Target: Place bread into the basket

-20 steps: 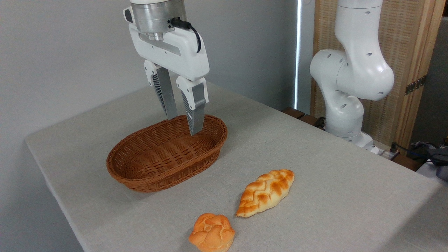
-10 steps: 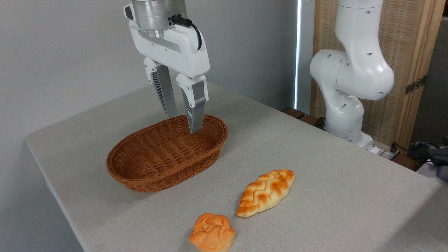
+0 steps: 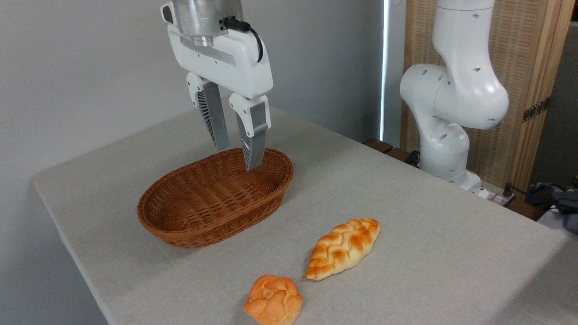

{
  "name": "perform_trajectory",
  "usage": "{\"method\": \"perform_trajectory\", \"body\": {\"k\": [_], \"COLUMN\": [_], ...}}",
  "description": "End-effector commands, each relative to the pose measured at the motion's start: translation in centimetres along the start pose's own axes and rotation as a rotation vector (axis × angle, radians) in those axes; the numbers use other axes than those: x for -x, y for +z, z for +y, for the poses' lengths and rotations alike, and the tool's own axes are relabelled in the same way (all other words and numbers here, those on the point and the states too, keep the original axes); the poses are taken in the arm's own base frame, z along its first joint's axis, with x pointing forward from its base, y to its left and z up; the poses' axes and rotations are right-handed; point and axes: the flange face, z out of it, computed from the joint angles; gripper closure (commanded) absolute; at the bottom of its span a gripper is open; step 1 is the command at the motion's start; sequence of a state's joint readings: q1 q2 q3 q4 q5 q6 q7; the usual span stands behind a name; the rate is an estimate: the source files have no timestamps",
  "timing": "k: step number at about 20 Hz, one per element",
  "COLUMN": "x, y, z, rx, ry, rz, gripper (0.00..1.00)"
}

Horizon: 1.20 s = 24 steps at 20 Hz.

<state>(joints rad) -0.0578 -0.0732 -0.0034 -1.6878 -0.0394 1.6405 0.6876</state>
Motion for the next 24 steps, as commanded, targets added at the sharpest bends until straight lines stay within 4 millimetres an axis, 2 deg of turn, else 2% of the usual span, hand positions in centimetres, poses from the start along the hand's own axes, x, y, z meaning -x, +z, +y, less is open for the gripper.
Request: {"method": "perform_trajectory", "body": {"k": [1, 7, 12, 16, 18, 21, 22, 24], "x": [2.9, 6.8, 11.4, 14.8, 17.0, 20.5, 21.3, 21.4], "y": [-0.5, 0.4, 1.9, 3.7, 4.0, 5.5, 6.3, 8.2], "z": [0.4, 3.1, 5.7, 6.1, 5.1, 2.8, 2.6, 3.2], "rx": [0.002, 0.011, -0.009, -0.055, -0.038, -0.044, -0.047, -0.033], "ry": [-0.026, -0.022, -0.032, -0.035, -0.067, -0.067, -0.050, -0.029], "rz": [0.011, 0.005, 0.031, -0.037, -0.018, 0.046, 0.061, 0.051], "gripper": [0.00, 0.00, 0.00, 0.00, 0.00, 0.00, 0.00, 0.00]}}
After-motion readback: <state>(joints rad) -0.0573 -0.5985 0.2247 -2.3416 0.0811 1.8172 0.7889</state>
